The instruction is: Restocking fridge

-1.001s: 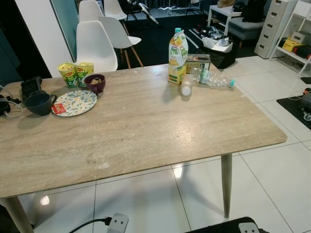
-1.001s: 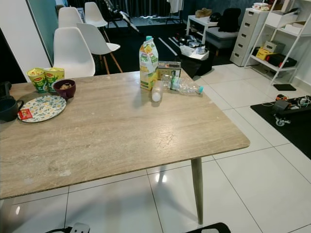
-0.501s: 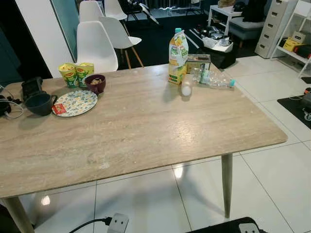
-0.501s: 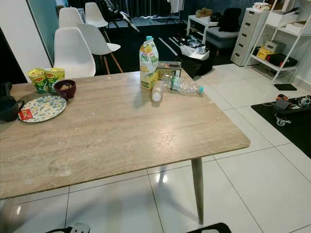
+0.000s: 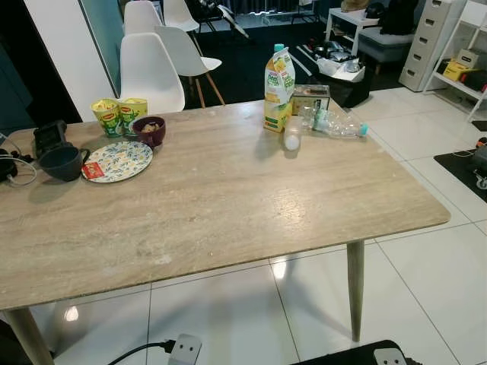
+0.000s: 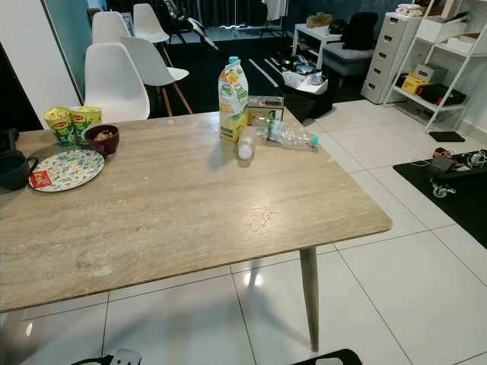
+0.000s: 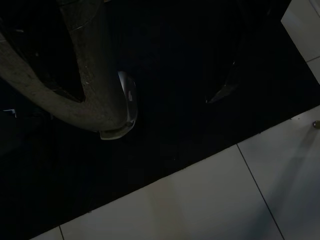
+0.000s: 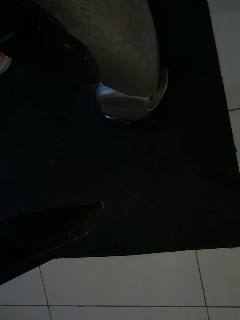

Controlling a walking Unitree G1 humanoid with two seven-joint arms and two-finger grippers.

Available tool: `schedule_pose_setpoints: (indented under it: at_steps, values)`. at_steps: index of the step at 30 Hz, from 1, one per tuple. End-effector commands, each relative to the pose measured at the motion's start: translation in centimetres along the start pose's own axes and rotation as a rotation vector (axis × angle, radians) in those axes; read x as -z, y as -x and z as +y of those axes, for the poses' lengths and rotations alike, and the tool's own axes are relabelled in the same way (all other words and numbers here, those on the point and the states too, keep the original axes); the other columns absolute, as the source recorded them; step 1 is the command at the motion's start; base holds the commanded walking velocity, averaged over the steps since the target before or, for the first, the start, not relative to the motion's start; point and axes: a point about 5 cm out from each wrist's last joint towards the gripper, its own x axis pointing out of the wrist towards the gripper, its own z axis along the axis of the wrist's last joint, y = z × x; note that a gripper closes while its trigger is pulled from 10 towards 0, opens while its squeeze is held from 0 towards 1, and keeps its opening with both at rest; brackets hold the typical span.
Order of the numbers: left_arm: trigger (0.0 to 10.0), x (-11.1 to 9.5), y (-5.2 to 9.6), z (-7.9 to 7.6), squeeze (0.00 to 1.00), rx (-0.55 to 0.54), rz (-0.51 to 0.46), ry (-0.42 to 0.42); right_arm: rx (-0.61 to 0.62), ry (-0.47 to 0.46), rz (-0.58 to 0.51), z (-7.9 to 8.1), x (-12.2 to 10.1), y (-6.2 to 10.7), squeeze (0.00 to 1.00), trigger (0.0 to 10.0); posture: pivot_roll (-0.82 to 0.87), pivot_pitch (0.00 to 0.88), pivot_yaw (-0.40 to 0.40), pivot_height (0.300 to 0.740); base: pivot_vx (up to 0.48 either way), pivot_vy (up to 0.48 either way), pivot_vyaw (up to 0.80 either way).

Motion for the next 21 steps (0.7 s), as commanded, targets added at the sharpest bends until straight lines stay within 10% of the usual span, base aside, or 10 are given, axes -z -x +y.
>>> schedule_pose_setpoints:
  at_steps: [1,21]
  values:
    - [10.0,0.28,0.00,-0.20,0.00,0.005,0.013,-0.001,0.006,-0.009,0.006,-0.32,0.13,0.03,0.00,10.0,0.01,0.000,-0.021,0.740,0.000,0.000,0.00]
    - [10.0,0.43,0.04,-0.14,0.00,0.002,0.015,0.001,0.002,-0.018,0.007,-0.24,0.16,0.03,0.00,10.0,0.01,0.000,-0.020,0.740,0.000,0.000,0.00]
